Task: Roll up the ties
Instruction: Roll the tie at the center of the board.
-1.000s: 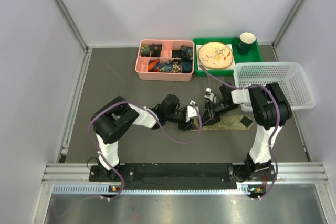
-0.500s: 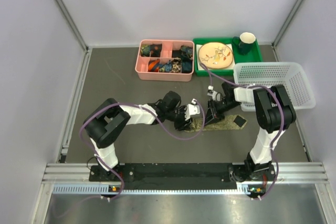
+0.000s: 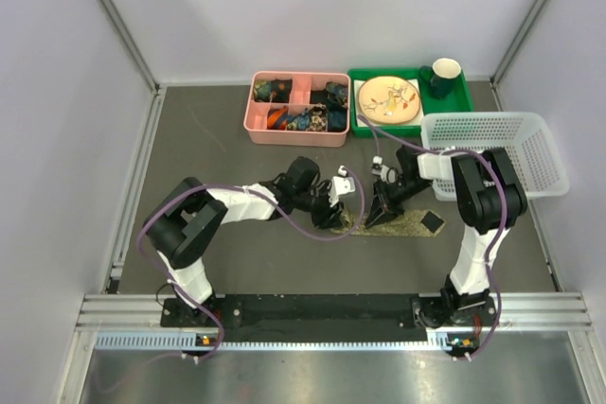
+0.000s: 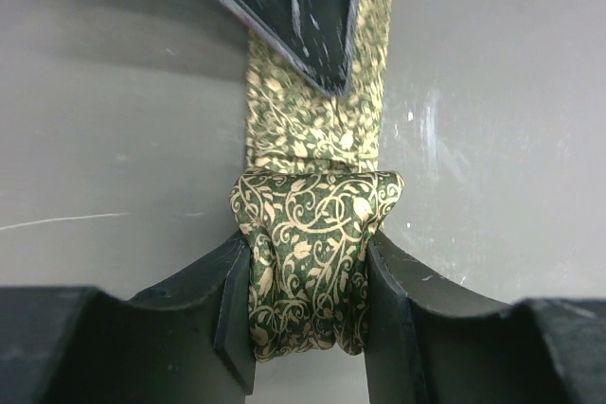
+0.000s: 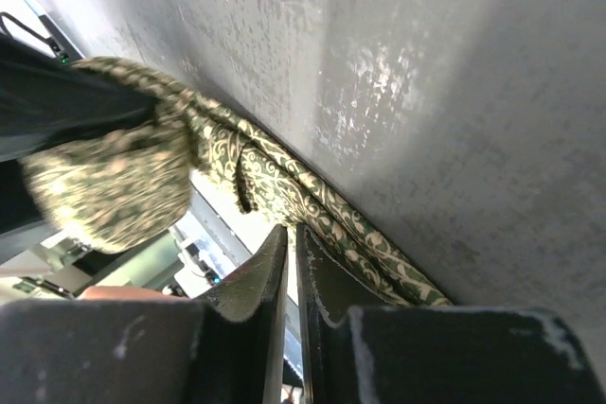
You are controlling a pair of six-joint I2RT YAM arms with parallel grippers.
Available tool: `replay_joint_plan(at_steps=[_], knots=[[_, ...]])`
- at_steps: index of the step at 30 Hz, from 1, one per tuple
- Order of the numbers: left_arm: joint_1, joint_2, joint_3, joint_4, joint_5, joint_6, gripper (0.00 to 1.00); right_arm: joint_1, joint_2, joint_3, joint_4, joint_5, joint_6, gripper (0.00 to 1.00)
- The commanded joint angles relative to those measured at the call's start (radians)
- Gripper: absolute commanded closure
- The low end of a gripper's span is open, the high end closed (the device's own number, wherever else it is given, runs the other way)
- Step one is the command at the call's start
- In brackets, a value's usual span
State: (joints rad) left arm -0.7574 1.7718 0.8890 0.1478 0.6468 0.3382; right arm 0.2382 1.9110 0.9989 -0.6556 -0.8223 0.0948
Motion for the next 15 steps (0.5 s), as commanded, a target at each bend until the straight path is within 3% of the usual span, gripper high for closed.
replay_joint_plan(at_steps=[1,11,14,15], knots=[[0.01,-0.057,-0.002,0.035,-0.047,-0.05,0.96,0.012,0.056,-0.023,0.02,0.149,-0.035,0.92],[-0.046,0.061,0.037,-0.214,-0.242,0.179,0.96,0.012,-0.006,-0.048,0.039,0.037,-0.046,0.91],[-0.094,0.093,0.065,-0.254,-0.282,0.199,0.95,0.01,-0.09,-0.074,0.118,-0.102,-0.012,0.83],[-0.095,0.098,0.067,-0.258,-0.279,0.196,0.94,0.012,-0.113,-0.086,0.148,-0.177,0.024,0.75]])
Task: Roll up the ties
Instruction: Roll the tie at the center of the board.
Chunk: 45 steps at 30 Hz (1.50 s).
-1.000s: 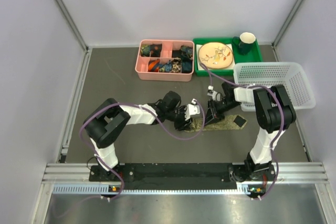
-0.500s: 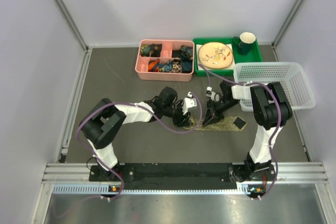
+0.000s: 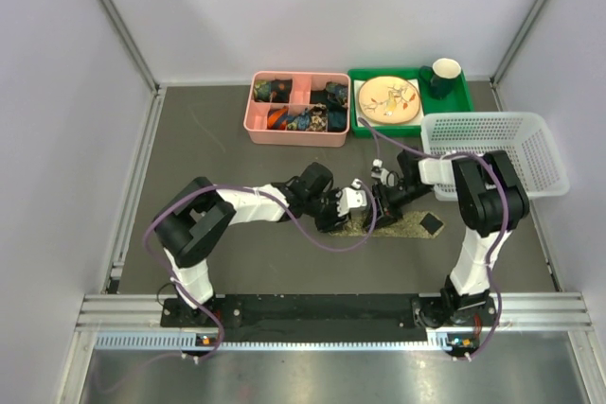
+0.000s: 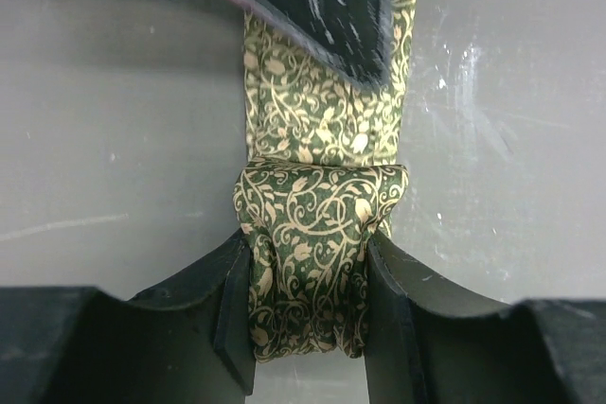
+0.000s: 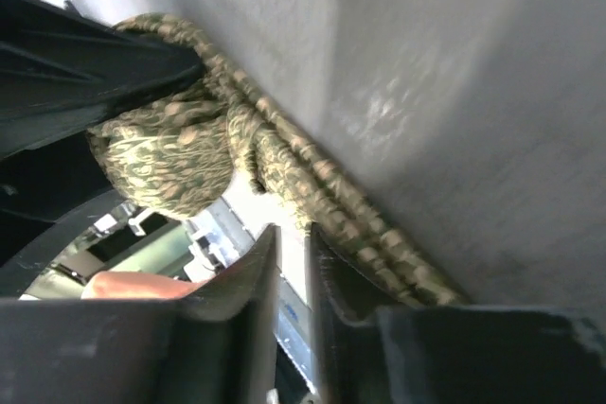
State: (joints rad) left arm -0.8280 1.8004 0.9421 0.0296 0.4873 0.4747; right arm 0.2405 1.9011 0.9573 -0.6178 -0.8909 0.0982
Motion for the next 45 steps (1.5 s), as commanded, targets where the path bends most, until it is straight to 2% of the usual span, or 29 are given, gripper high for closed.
replay_joint_plan(at_steps=[1,2,3,7,9,16,19,21,22,23,24,25,27,28,30,31,32,34,39,45], knots=[[-0.026,0.073,0.015,-0.142,-0.124,0.058,0.94,0.01,-0.121,-0.048,0.157,-0.137,0.041,0.7],[-0.031,0.073,0.015,-0.142,-0.13,0.059,0.93,0.01,-0.146,-0.055,0.188,-0.154,0.091,0.63],[-0.033,0.074,0.017,-0.145,-0.13,0.061,0.92,0.01,-0.151,-0.057,0.207,-0.176,0.106,0.61],[-0.039,0.08,0.024,-0.154,-0.138,0.065,0.91,0.01,-0.146,-0.057,0.25,-0.214,0.147,0.6],[-0.04,0.08,0.024,-0.158,-0.139,0.067,0.91,0.016,-0.137,-0.061,0.259,-0.204,0.153,0.54],[-0.056,0.079,0.038,-0.183,-0.157,0.081,0.91,0.088,-0.063,-0.046,0.314,-0.178,0.189,0.56],[-0.059,0.076,0.046,-0.203,-0.159,0.085,0.9,0.1,-0.039,-0.031,0.296,-0.152,0.176,0.6],[-0.062,0.073,0.046,-0.209,-0.161,0.087,0.89,0.1,-0.028,-0.02,0.285,-0.138,0.161,0.68],[-0.062,0.073,0.047,-0.209,-0.156,0.09,0.87,0.1,-0.021,-0.019,0.277,-0.129,0.158,0.75],[-0.062,0.074,0.046,-0.211,-0.151,0.09,0.85,0.1,-0.019,-0.019,0.271,-0.111,0.15,0.99],[-0.062,0.074,0.044,-0.206,-0.145,0.091,0.82,0.102,-0.016,-0.02,0.265,-0.099,0.147,1.0],[-0.057,0.073,0.037,-0.2,-0.136,0.088,0.73,0.099,-0.011,-0.023,0.256,-0.086,0.146,1.0],[-0.042,0.063,0.023,-0.174,-0.072,0.082,0.64,0.098,-0.005,-0.029,0.242,-0.06,0.13,1.0],[-0.028,0.062,0.012,-0.14,-0.029,0.067,0.6,0.095,-0.001,-0.029,0.225,-0.051,0.123,1.0],[0.044,0.05,-0.002,-0.091,0.141,0.039,0.4,0.089,0.01,-0.038,0.217,-0.017,0.113,1.0],[0.091,0.044,-0.012,-0.003,0.192,0.029,0.32,0.077,0.016,-0.04,0.211,-0.005,0.11,1.0],[0.108,0.03,-0.026,0.05,0.279,0.024,0.18,0.068,0.033,-0.04,0.196,0.018,0.103,1.0],[0.138,0.013,-0.078,0.152,0.329,-0.002,0.15,0.046,0.052,-0.035,0.181,0.027,0.094,1.0],[0.142,0.016,-0.184,0.536,0.407,-0.069,0.13,0.033,0.076,-0.023,0.142,0.073,0.075,1.0],[0.118,0.053,-0.233,0.751,0.407,-0.062,0.11,0.031,0.093,-0.008,0.118,0.115,0.069,1.0]])
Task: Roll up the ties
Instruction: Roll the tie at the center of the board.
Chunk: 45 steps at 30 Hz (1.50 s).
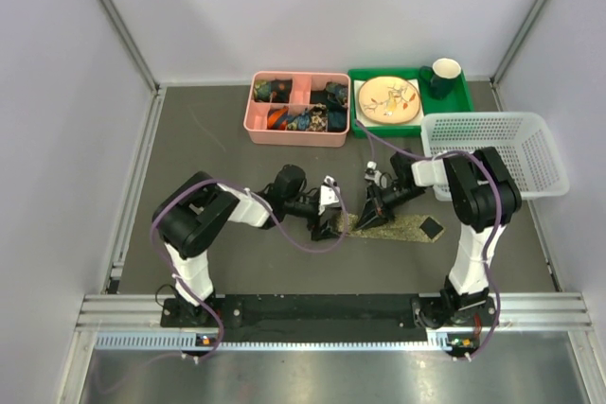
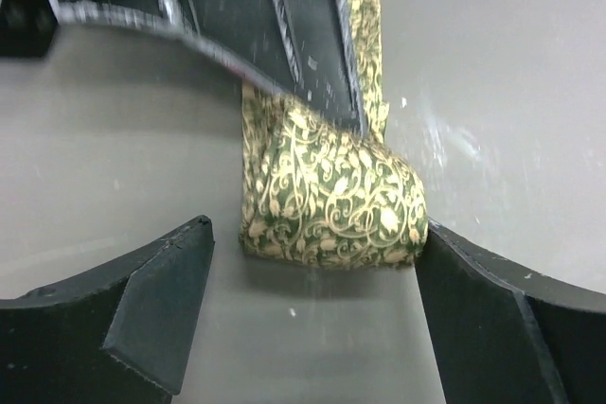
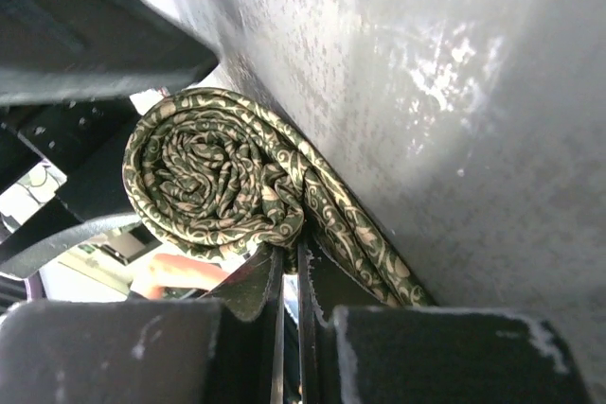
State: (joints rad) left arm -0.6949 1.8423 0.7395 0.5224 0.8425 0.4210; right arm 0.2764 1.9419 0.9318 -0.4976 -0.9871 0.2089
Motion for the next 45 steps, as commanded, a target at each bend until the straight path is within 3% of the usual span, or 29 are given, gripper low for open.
replay_joint_plan(at_steps=[1,7,10,13,15,17,20,21,24,31,41,43,44,45], knots=[[-0.021,0.015,-0.034,0.278,0.05,-0.004,0.11,-0.003,0.06,0.022,-0.012,0.208,-0.043,1.0],[-0.048,0.047,-0.017,0.276,0.041,0.067,0.14,-0.005,0.086,0.042,-0.032,0.194,-0.055,1.0],[-0.072,0.064,0.015,0.149,0.003,0.149,0.24,-0.005,0.084,0.044,-0.032,0.174,-0.065,1.0],[-0.084,0.066,0.043,0.059,-0.014,0.182,0.43,-0.005,0.078,0.048,-0.038,0.148,-0.071,1.0],[-0.09,0.063,0.073,-0.097,-0.038,0.193,0.56,-0.005,0.059,0.045,-0.032,0.127,-0.069,1.0],[-0.091,0.043,0.072,-0.19,-0.052,0.18,0.63,-0.003,0.022,0.036,-0.016,0.096,-0.071,1.0],[-0.091,0.003,0.074,-0.35,-0.098,0.164,0.8,-0.014,-0.061,-0.008,0.022,0.082,-0.056,0.87],[-0.092,-0.003,0.072,-0.383,-0.108,0.162,0.85,-0.019,-0.124,-0.025,0.054,0.081,-0.046,0.75],[-0.097,-0.032,0.083,-0.5,-0.16,0.137,0.89,-0.035,-0.219,-0.059,0.06,0.073,-0.042,0.64],[-0.149,-0.022,0.156,-0.622,-0.307,0.067,0.95,-0.026,-0.252,-0.085,0.106,0.002,0.0,0.52],[-0.198,0.034,0.281,-0.68,-0.437,-0.022,0.93,0.046,-0.147,-0.044,0.149,0.021,0.015,0.52],[-0.203,0.038,0.288,-0.693,-0.434,-0.019,0.91,0.049,-0.123,-0.03,0.152,0.037,0.004,0.61],[-0.203,0.037,0.288,-0.691,-0.434,-0.014,0.9,0.047,-0.115,-0.027,0.154,0.038,-0.002,0.71],[-0.203,0.037,0.287,-0.693,-0.433,-0.01,0.88,0.049,-0.1,-0.021,0.137,0.045,-0.008,0.94]])
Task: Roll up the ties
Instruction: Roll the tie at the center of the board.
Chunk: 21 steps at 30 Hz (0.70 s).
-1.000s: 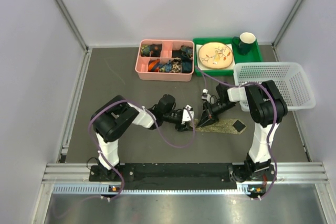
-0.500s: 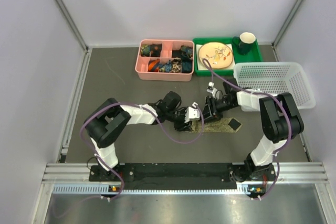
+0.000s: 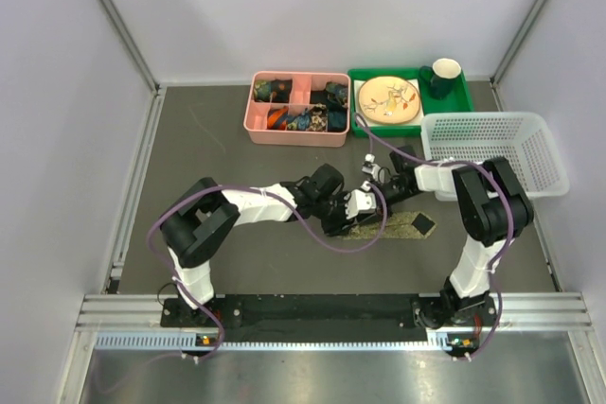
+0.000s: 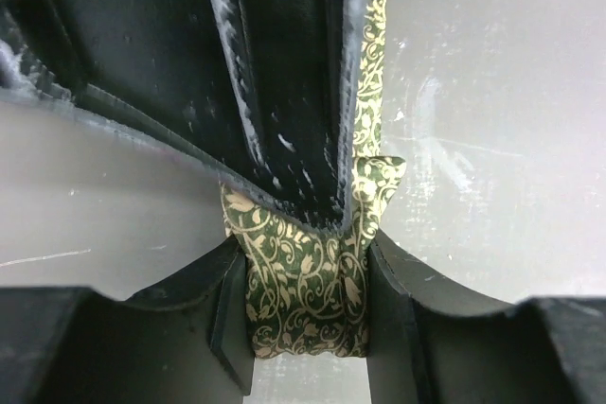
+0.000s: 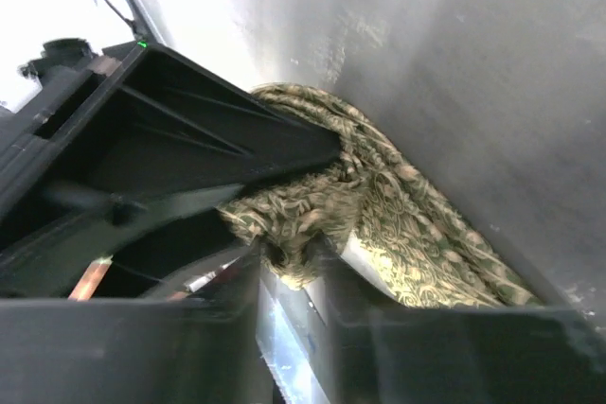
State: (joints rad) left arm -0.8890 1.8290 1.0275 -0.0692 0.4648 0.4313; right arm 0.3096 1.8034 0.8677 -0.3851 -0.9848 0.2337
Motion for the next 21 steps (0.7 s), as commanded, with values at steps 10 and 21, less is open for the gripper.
replay_joint_plan(at_steps=[10,21], knots=[[0.056,-0.043,-0.124,0.122,0.107,0.053,0.33,-0.043,0.085,0.004,-0.02,0.103,-0.059,1.0],[0.113,-0.059,-0.257,0.619,0.328,0.006,0.25,-0.078,0.14,0.022,-0.063,0.198,-0.063,1.0]])
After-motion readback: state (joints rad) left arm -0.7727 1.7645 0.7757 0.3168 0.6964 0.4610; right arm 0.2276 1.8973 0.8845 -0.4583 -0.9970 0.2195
